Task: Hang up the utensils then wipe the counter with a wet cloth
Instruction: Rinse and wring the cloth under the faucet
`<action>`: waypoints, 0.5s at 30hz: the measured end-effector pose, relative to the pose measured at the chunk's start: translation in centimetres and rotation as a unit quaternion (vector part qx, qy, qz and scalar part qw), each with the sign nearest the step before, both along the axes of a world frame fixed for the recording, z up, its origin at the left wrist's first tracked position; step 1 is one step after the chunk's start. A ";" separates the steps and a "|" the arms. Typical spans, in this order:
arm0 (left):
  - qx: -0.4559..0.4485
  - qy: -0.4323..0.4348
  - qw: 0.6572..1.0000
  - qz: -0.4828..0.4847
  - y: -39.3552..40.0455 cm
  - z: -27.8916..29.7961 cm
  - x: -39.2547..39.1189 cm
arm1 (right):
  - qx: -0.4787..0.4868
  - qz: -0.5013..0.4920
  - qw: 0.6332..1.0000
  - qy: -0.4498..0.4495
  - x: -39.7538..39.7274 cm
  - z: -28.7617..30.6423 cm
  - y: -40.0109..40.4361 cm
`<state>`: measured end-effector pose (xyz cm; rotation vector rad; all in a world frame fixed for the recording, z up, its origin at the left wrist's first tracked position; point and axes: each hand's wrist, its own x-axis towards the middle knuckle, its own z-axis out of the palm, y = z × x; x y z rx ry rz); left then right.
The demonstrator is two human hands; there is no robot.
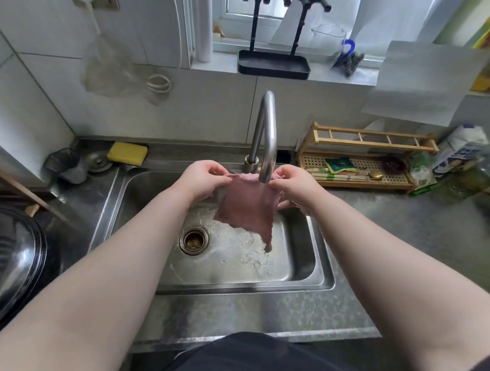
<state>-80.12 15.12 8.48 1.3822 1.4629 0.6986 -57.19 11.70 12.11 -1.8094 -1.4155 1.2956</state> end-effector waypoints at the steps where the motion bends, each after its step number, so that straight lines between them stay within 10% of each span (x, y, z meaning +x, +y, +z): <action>1: -0.012 -0.025 1.000 0.011 -0.2 0.2 0.9 | -0.009 -0.005 1.000 0.020 -0.4 0.1 -0.2; 7: -0.108 -0.183 0.976 -0.049 -1.9 1.6 5.3 | -0.025 0.019 0.989 0.143 -2.6 -1.4 -1.2; 15: -0.045 -0.101 0.992 -0.067 -3.4 -3.4 3.3 | -0.019 -0.108 0.984 0.141 -3.3 -2.6 -0.9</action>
